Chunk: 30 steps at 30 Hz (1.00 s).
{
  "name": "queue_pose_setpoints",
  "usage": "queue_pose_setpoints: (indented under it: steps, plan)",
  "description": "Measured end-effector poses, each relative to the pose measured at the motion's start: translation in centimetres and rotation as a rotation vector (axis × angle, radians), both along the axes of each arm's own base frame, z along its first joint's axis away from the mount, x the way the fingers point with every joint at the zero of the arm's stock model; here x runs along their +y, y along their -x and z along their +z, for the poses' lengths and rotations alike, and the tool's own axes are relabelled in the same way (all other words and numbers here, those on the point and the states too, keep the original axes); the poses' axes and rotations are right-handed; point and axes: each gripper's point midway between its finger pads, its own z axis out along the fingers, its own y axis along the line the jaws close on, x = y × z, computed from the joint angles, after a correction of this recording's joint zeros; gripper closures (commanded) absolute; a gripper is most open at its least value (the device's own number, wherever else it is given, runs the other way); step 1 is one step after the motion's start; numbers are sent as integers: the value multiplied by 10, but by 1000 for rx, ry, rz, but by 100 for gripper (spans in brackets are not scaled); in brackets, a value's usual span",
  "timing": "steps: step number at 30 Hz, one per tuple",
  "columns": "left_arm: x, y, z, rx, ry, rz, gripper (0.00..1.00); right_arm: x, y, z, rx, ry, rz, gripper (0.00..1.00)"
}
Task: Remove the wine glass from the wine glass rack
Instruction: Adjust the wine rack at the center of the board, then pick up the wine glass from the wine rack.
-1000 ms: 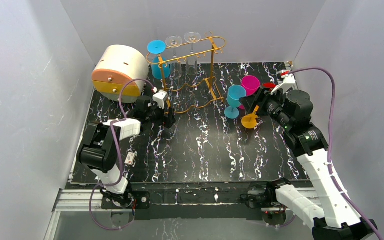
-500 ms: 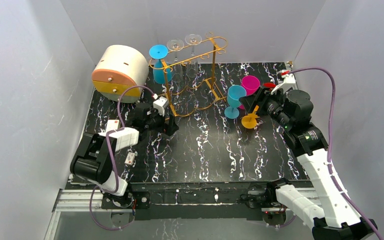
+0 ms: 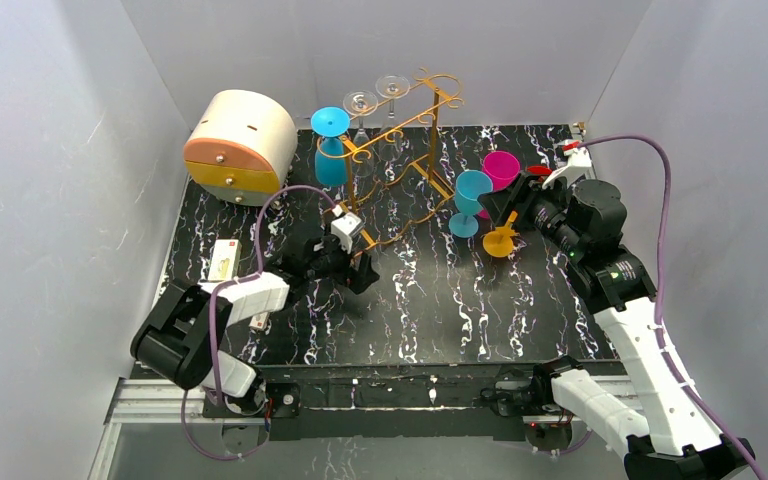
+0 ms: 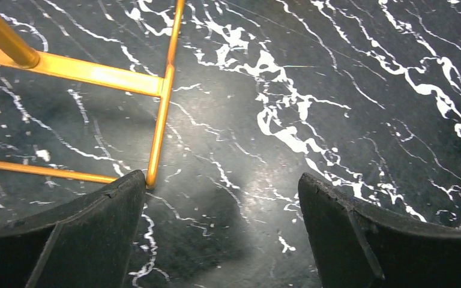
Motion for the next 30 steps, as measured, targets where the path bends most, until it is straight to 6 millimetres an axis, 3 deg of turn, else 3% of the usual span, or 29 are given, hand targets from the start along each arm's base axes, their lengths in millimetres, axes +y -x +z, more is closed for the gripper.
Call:
queue_pose_setpoints:
  steps: [8, 11, 16, 21, 26, 30]
  plan:
    - [-25, 22, 5, -7, 23, -46, 6, 1, 0, 0, 7, -11, -1, 31]
    - [-23, 27, 6, -8, 28, -27, 2, 1, 0, 0, 10, -16, -1, 31]
    - [-4, 31, 26, -67, 37, 60, 2, 2, 0, -1, 16, -19, -1, 30]
    - [20, 24, 68, -176, 62, 197, 2, 3, -1, -3, 24, -20, 2, 29]
    - [53, 19, 93, -202, 36, 376, 2, 3, -3, -4, 29, -21, 1, 25]
    - [79, 8, 134, -220, 11, 533, 2, 3, -3, -4, 29, -21, 0, 22]
